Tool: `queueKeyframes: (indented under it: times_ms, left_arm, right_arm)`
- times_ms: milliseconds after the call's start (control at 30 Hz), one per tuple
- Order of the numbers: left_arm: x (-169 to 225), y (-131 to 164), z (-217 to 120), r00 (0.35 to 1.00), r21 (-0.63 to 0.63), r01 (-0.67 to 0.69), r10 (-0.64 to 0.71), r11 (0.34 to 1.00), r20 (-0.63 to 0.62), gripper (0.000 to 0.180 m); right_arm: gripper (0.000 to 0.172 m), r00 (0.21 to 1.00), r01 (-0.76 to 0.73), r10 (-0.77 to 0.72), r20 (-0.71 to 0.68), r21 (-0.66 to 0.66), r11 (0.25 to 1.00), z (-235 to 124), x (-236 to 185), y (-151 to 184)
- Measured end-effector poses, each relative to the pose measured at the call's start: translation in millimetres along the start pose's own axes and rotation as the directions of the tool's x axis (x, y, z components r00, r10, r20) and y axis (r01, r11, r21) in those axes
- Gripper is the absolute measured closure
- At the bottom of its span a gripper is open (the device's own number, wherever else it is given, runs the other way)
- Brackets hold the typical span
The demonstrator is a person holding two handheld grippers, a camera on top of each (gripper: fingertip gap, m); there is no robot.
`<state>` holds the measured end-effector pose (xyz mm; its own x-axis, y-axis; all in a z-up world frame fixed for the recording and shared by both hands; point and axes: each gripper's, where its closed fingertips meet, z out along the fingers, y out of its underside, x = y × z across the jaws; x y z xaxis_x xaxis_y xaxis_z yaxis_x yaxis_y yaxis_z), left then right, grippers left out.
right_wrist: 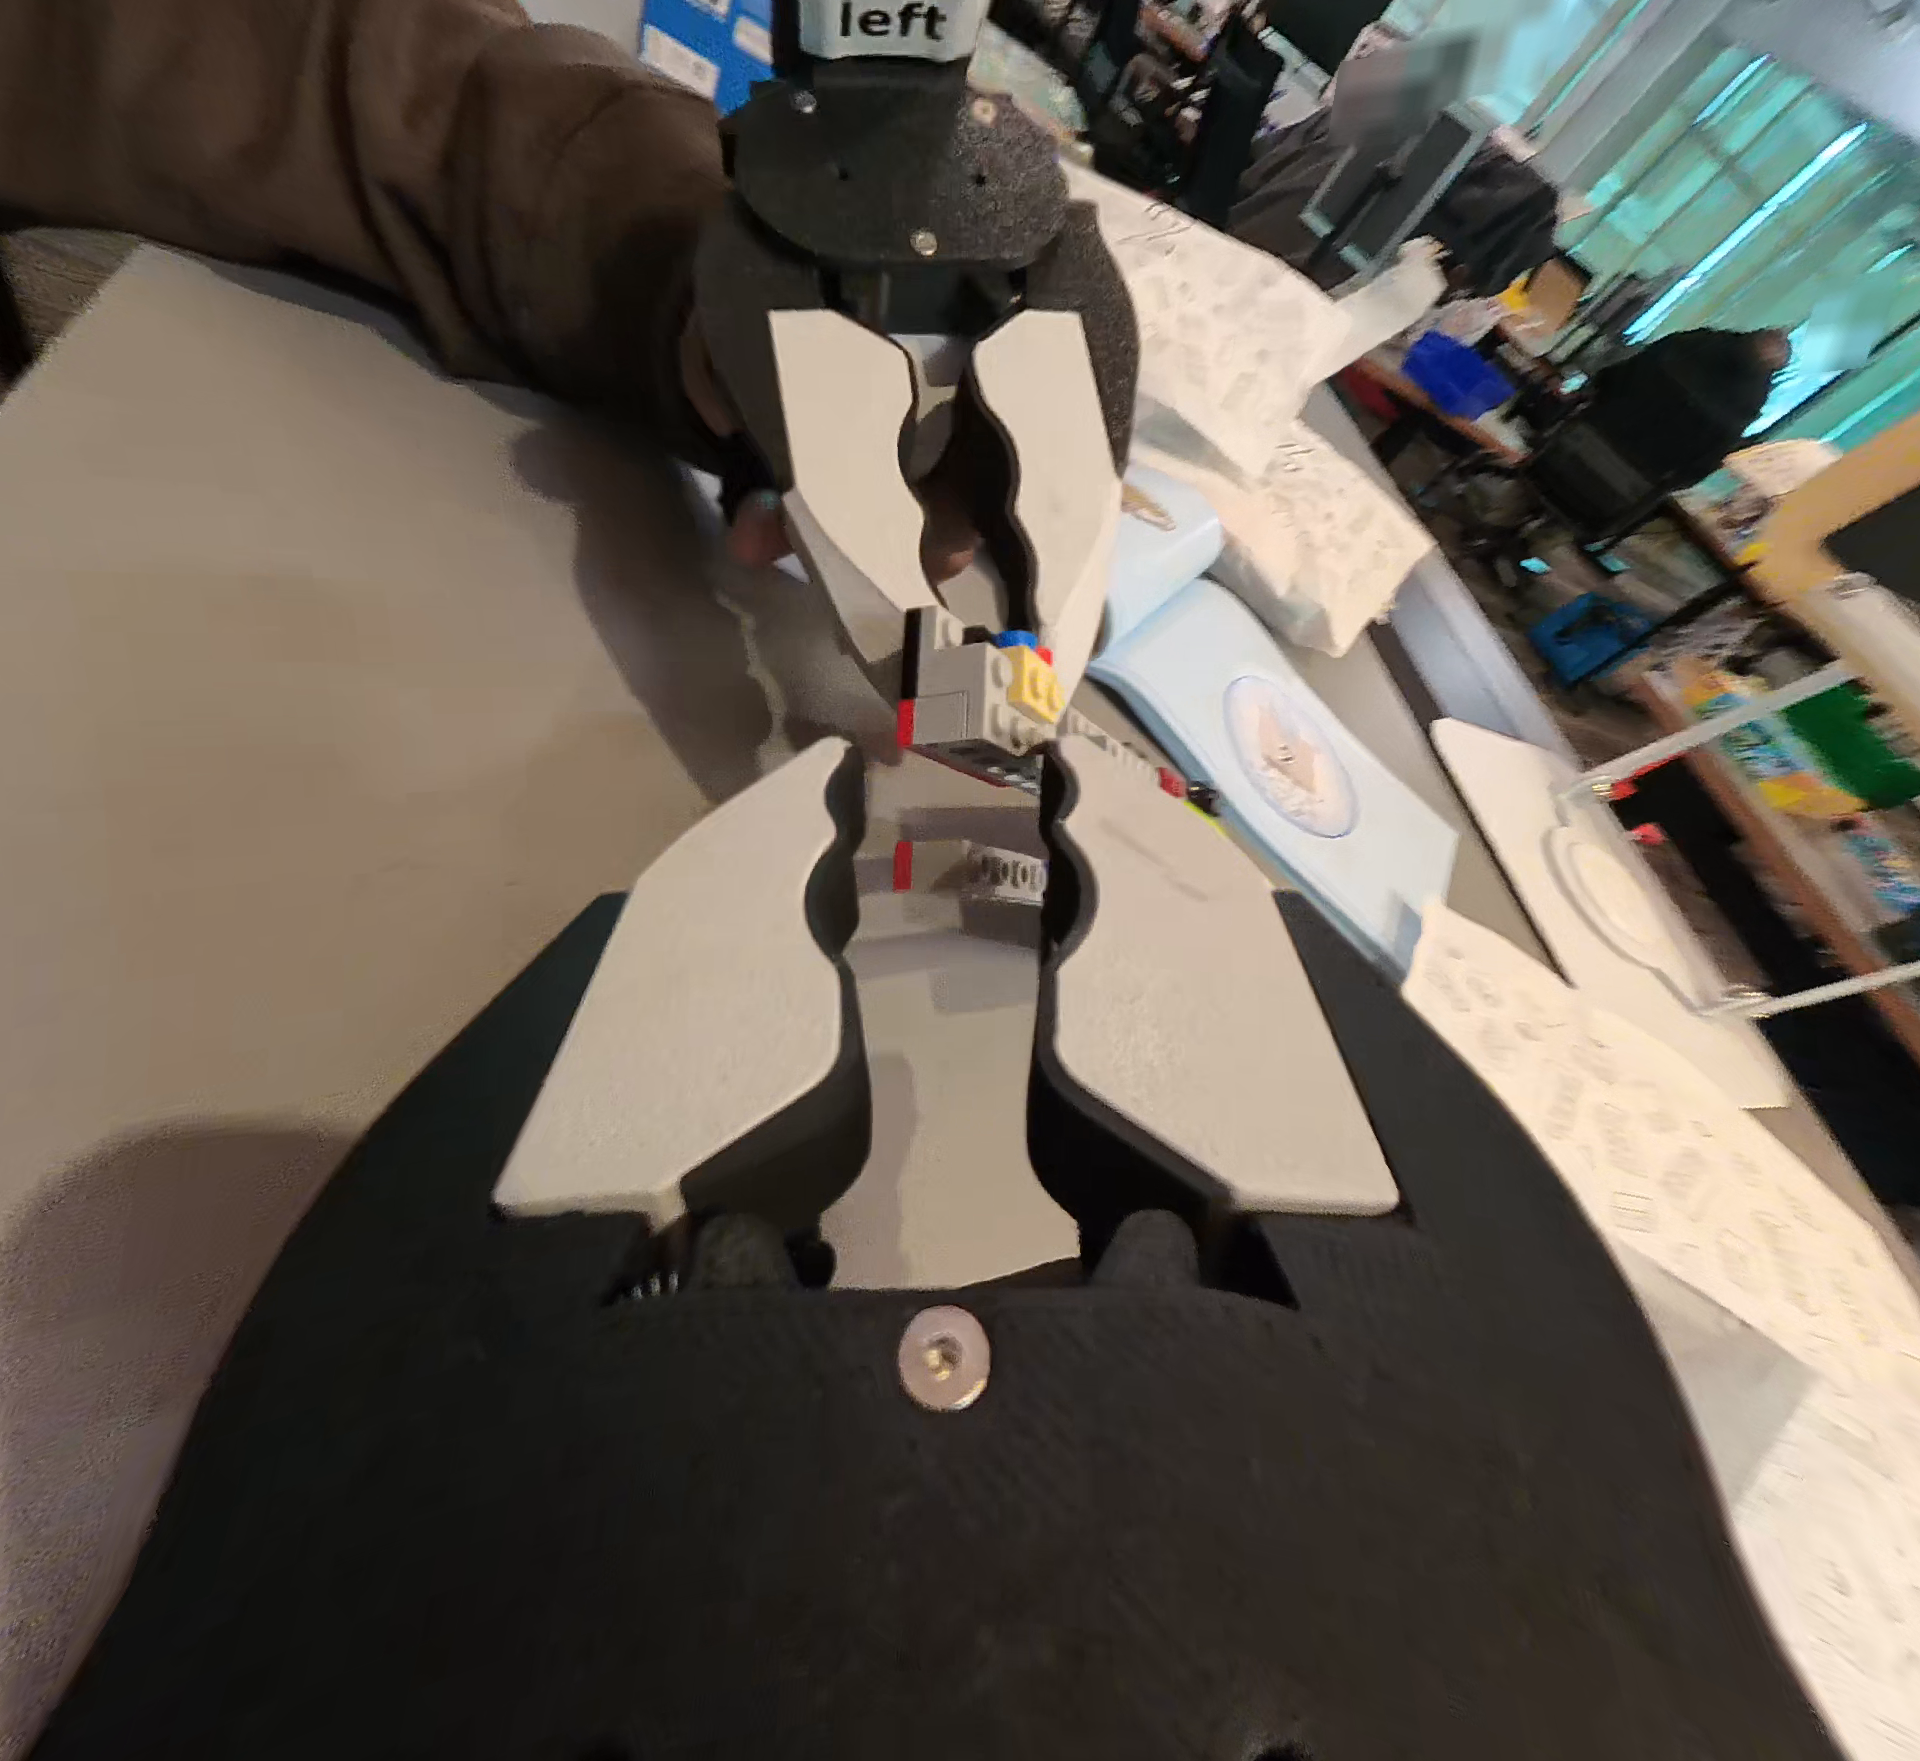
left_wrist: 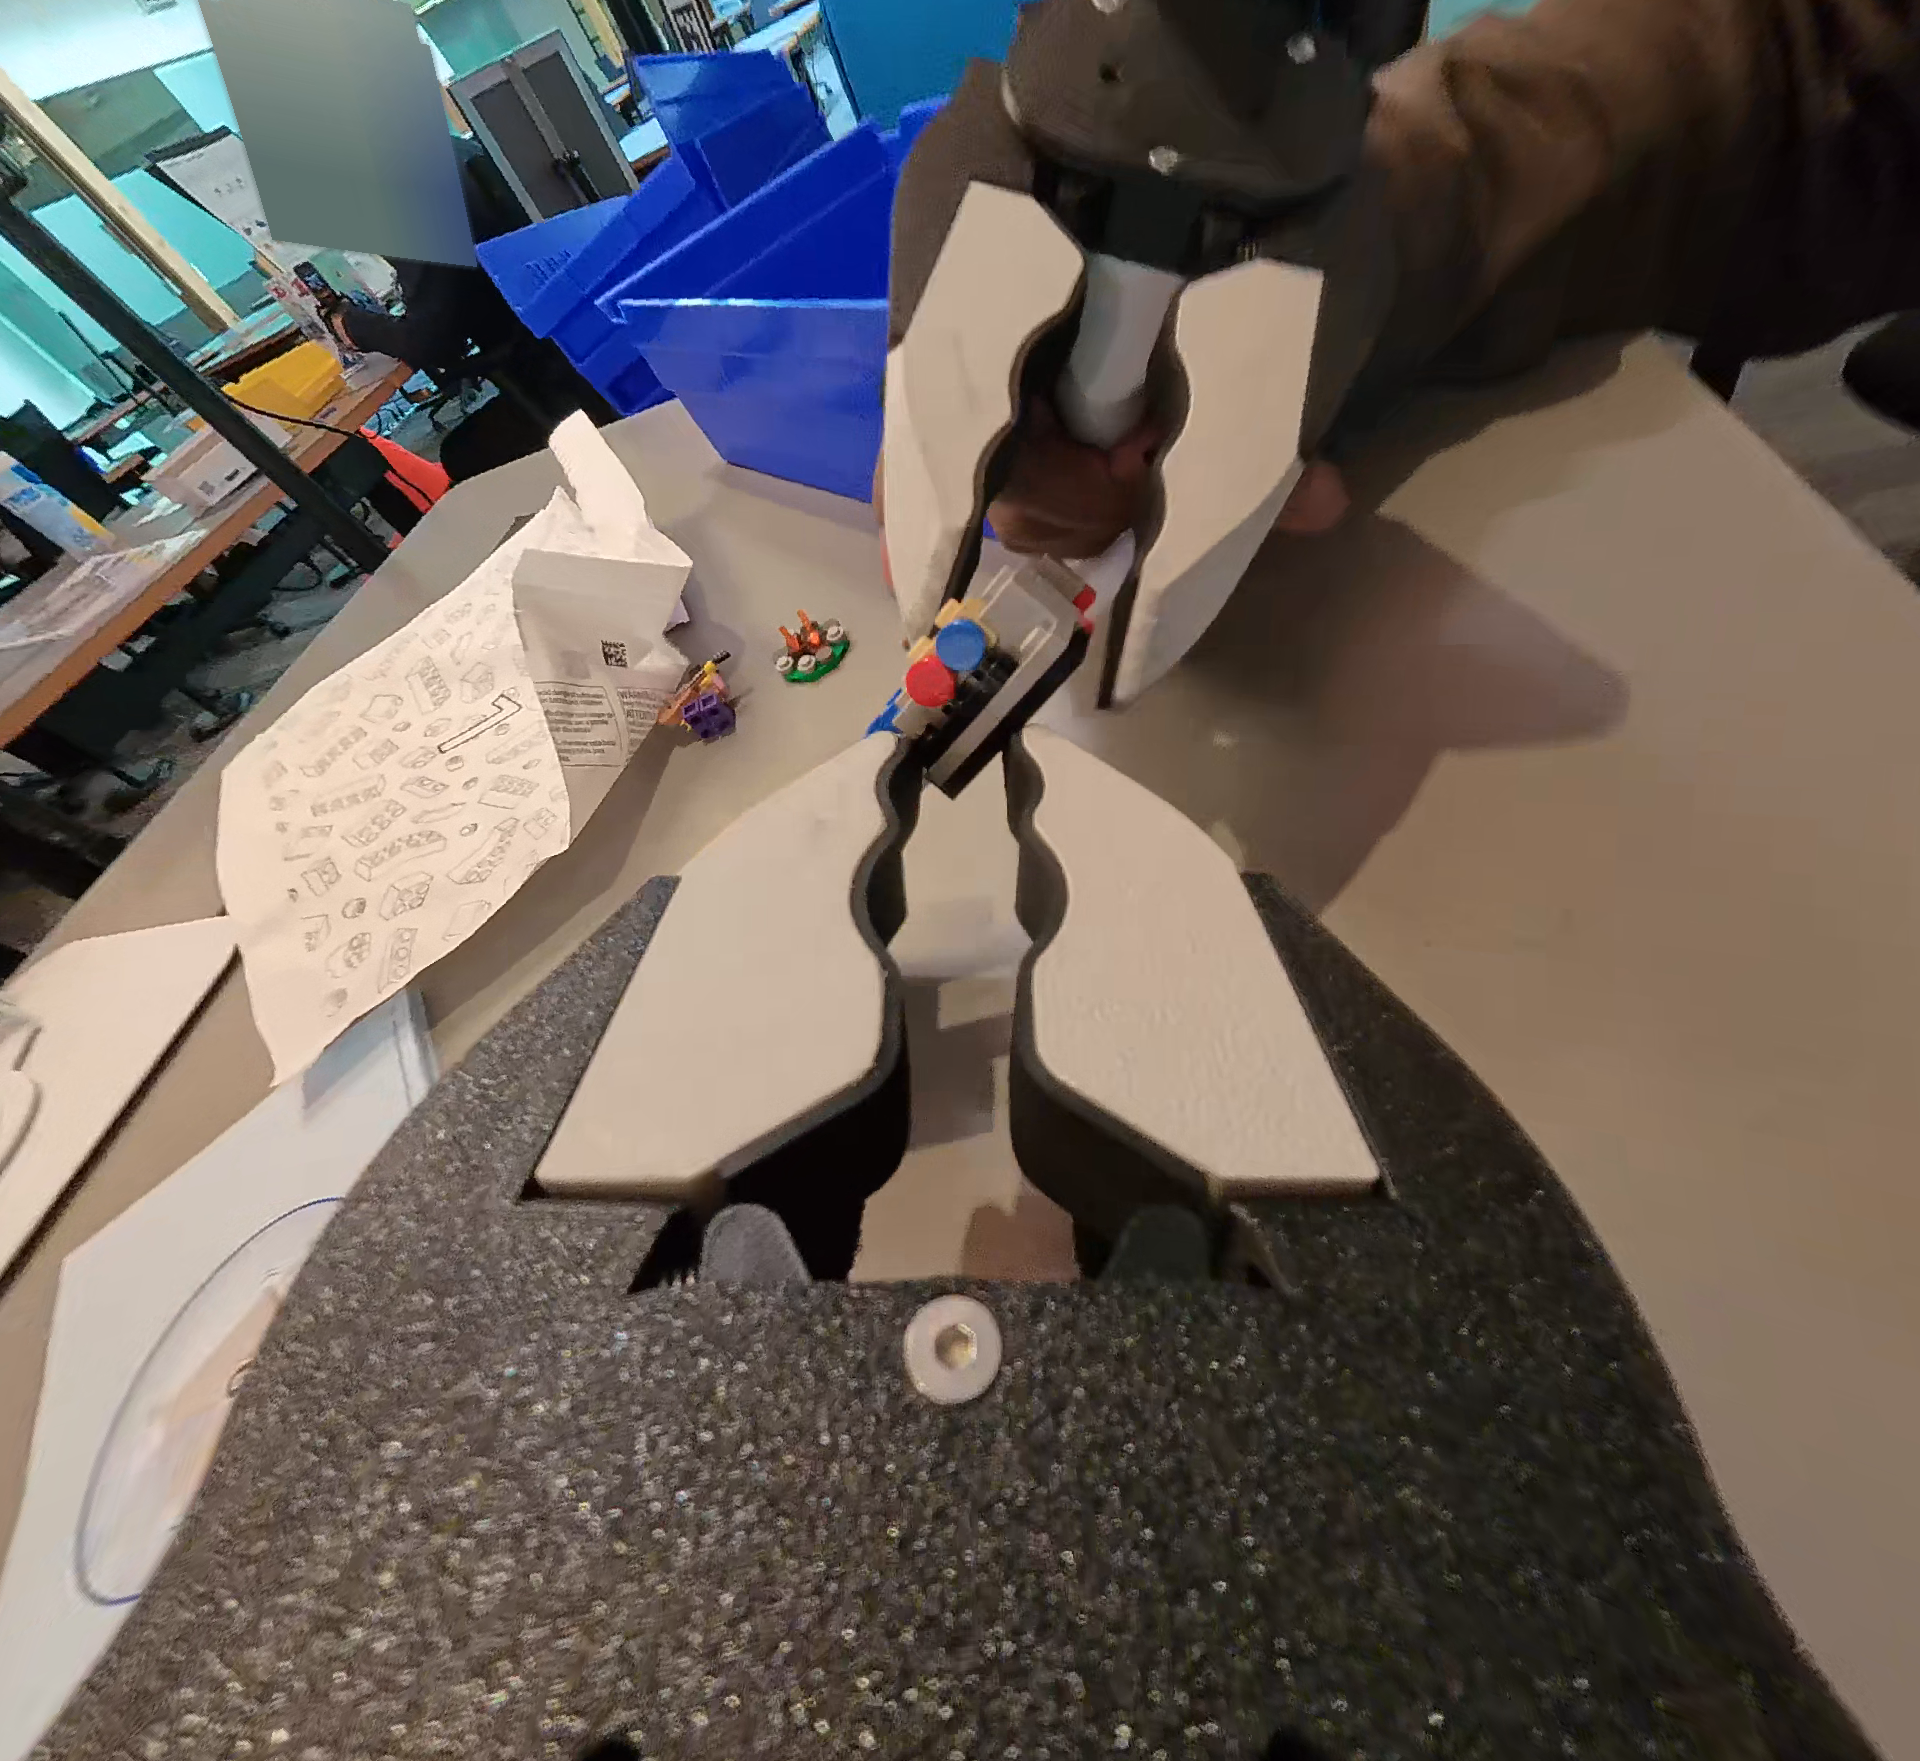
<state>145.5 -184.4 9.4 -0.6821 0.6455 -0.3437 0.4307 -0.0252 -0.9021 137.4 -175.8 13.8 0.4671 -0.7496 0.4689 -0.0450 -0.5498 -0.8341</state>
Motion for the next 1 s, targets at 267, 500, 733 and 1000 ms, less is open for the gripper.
queueKeyframes:
  times_ms: [267, 500, 733, 1000]
  left_arm:
    - [1.0, -14.1, -4.7, 0.998, 0.064, -0.058, 0.056, 0.996, 0.025, 0.155]
    - [7.8, -14.3, 0.4, 0.968, 0.009, -0.239, 0.238, 0.971, 0.082, 0.158]
    - [6.1, -12.2, -1.4, 0.934, -0.029, -0.336, 0.337, 0.942, 0.12, 0.162]
    - [0.5, -14.3, -5.9, 0.932, -0.015, -0.332, 0.33, 0.943, 0.148, 0.162]
  right_arm:
    - [0.151, 0.997, 0.055, -0.052, -0.05, 0.066, 0.996, -5.1, 4.8, -9.2]
    - [0.151, 0.997, 0.079, -0.078, -0.025, 0.078, 0.994, -5.9, -0.5, -11.1]
    - [0.147, 0.991, 0.127, -0.124, -0.056, 0.06, 0.99, -5.7, 0.1, -10.4]
    - [0.143, 0.989, 0.134, -0.132, -0.073, 0.021, 0.991, -7.7, 6.7, -3.5]
